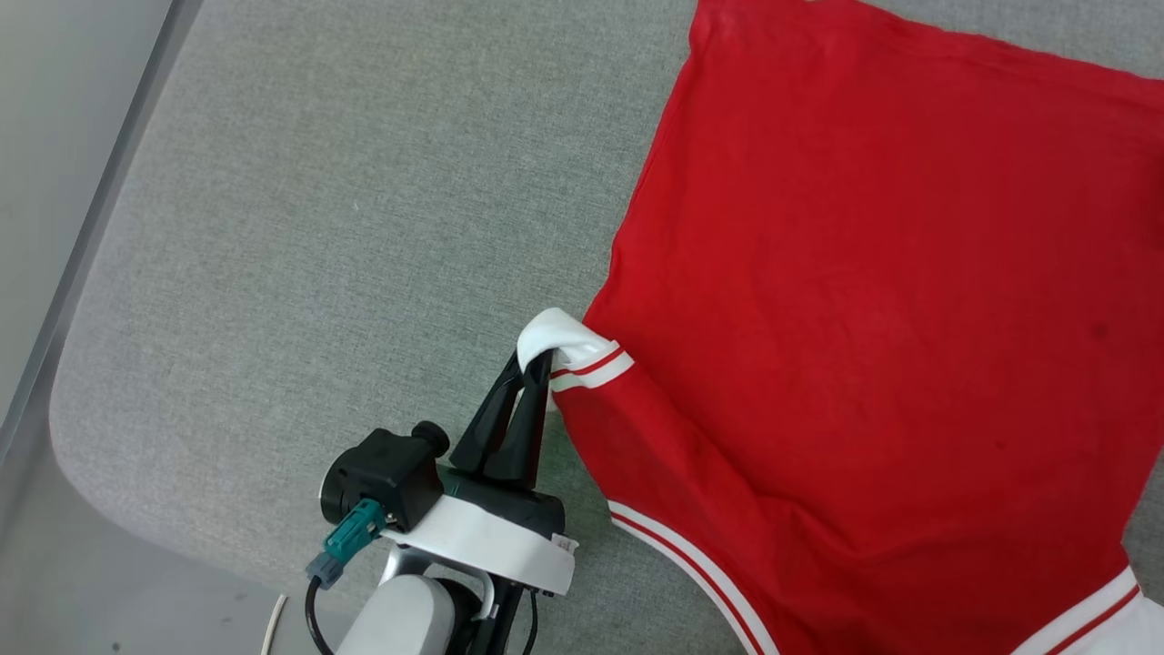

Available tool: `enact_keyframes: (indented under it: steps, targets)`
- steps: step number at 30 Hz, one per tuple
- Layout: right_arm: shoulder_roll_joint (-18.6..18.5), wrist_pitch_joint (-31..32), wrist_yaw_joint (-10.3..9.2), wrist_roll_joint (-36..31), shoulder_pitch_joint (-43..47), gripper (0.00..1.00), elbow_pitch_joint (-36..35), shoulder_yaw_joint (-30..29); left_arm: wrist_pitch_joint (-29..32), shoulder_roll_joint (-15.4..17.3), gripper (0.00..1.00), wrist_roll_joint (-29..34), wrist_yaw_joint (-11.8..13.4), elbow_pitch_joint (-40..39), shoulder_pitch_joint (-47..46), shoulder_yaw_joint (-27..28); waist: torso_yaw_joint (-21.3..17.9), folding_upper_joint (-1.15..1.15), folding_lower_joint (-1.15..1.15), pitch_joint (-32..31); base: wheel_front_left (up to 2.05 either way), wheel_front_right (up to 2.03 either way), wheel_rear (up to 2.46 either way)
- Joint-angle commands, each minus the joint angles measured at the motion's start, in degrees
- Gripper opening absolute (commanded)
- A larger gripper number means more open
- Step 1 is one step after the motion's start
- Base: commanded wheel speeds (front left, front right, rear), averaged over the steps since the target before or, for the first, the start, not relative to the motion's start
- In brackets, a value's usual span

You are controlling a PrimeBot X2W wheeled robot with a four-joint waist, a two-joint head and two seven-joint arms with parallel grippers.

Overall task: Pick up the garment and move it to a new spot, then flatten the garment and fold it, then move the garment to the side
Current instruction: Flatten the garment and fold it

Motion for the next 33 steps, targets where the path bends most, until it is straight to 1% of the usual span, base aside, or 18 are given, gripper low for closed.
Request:
enact_keyframes:
  steps: [1,5,9,14,18,20,21,24,27,29,33]
  targets:
    - [0.6,-0.4,-0.07,-1.24,3.59,0.0,0.94,1.02,-0.4,-0.1,0.0,-0.09,0.19,0.47,-0.2,0.16,-0.27,0.0,0.0,-1.08,0.0,0.0,0.0]
    - [-1.43,-4.48,-0.07,-2.58,2.98,0.0,-3.3,3.43,-0.34,-0.07,0.0,0.64,0.32,2.15,1.39,1.39,-1.6,0.0,0.0,-4.49,0.0,0.0,0.0]
    - [-2.93,-7.36,-0.07,-1.21,5.72,0.0,-7.34,6.76,-0.34,0.24,0.0,1.11,0.37,3.95,3.43,3.21,-3.97,0.0,0.0,-9.17,0.0,0.0,0.0]
    - [-4.98,-8.13,-0.06,2.37,13.36,0.0,-12.91,9.09,-0.34,1.45,0.0,1.0,1.08,5.58,6.62,5.81,-7.69,0.0,0.0,-14.99,0.0,0.0,0.0]
    - [-5.73,-7.7,-0.06,5.71,22.5,0.0,-18.51,9.0,-0.32,2.77,0.0,0.07,1.5,6.85,9.28,7.65,-11.19,0.0,0.0,-19.44,0.0,0.0,0.0]
    - [-5.23,-7.52,-0.06,7.19,27.22,0.0,-22.06,7.85,-0.12,3.4,0.0,-0.38,1.85,7.16,10.49,8.49,-13.14,0.0,0.0,-21.32,0.0,0.0,0.0]
    - [-5.23,-7.52,-0.06,7.19,27.22,0.0,-22.06,7.85,-0.12,3.4,0.0,-0.38,1.85,7.16,10.49,8.49,-13.14,0.0,0.0,-21.32,0.0,0.0,0.0]
    - [-4.17,-6.78,-0.06,7.72,35.43,0.0,-27.51,5.69,0.66,4.18,0.0,-1.06,2.61,7.16,12.32,9.42,-15.91,0.0,0.0,-23.73,0.0,0.0,0.0]
    - [-2.27,-6.35,-0.05,7.74,44.14,0.0,-32.95,3.28,1.54,4.89,0.0,-1.66,3.23,7.15,14.1,10.28,-18.51,0.0,0.0,-26.07,0.0,0.0,0.0]
    - [-0.75,-6.15,-0.05,7.71,49.59,0.0,-36.28,1.5,2.08,5.15,0.0,-2.01,3.75,6.97,15.32,10.69,-19.96,0.0,0.0,-27.4,0.0,0.0,0.0]
    - [3.85,-5.67,-0.05,6.87,59.92,0.0,-42.05,-1.4,3.08,5.8,0.0,-2.71,4.39,6.62,16.95,11.34,-22.61,0.0,0.0,-28.69,0.0,0.0,0.0]
